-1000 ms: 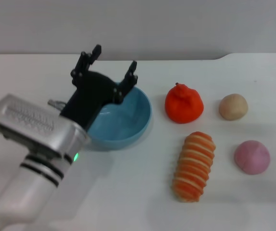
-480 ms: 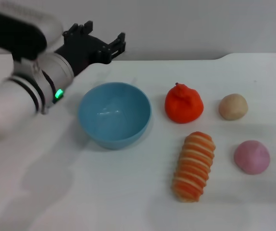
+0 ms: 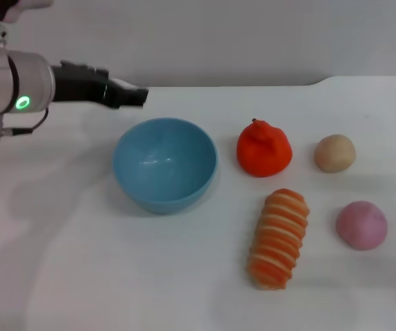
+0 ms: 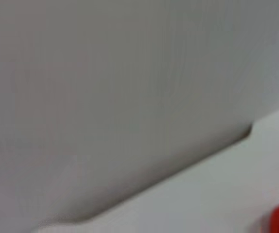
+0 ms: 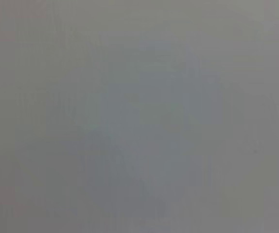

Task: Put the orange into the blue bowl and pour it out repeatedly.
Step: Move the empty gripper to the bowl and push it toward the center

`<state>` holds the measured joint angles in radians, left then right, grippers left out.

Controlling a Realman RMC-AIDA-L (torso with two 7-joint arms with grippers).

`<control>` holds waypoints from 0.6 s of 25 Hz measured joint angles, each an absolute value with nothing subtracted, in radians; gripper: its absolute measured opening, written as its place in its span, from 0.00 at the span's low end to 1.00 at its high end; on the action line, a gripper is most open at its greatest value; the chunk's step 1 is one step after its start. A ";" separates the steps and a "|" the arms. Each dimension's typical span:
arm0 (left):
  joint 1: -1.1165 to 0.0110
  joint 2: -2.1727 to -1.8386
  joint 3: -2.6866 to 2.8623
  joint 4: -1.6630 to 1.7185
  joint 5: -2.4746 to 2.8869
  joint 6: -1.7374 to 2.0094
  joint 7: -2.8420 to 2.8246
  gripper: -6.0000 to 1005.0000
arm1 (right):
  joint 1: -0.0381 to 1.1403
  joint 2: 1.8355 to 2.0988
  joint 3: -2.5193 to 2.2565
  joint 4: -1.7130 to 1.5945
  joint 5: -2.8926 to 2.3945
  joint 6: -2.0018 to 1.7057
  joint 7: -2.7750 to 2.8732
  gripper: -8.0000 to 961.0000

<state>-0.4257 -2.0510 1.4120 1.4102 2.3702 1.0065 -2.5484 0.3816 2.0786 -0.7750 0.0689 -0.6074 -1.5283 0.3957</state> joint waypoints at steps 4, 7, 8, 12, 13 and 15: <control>-0.445 -2.055 1.404 1.372 2.398 1.025 -2.520 0.76 | 0.382 2.078 -0.772 0.067 -0.607 -1.529 0.396 0.77; -0.467 -2.057 1.419 1.322 2.419 1.022 -2.518 0.76 | 0.381 2.079 -0.773 0.067 -0.607 -1.528 0.396 0.77; -0.474 -2.057 1.428 1.307 2.422 1.020 -2.517 0.75 | 0.380 2.078 -0.773 0.067 -0.607 -1.528 0.396 0.77; -0.491 -2.057 1.470 1.255 2.454 0.975 -2.522 0.74 | 0.376 2.078 -0.775 0.067 -0.607 -1.527 0.395 0.77; -0.495 -2.057 1.475 1.244 2.459 0.969 -2.524 0.74 | 0.375 2.078 -0.776 0.067 -0.607 -1.528 0.394 0.77; -0.504 -2.058 1.481 1.228 2.461 0.968 -2.527 0.74 | 0.374 2.079 -0.777 0.067 -0.607 -1.528 0.394 0.77</control>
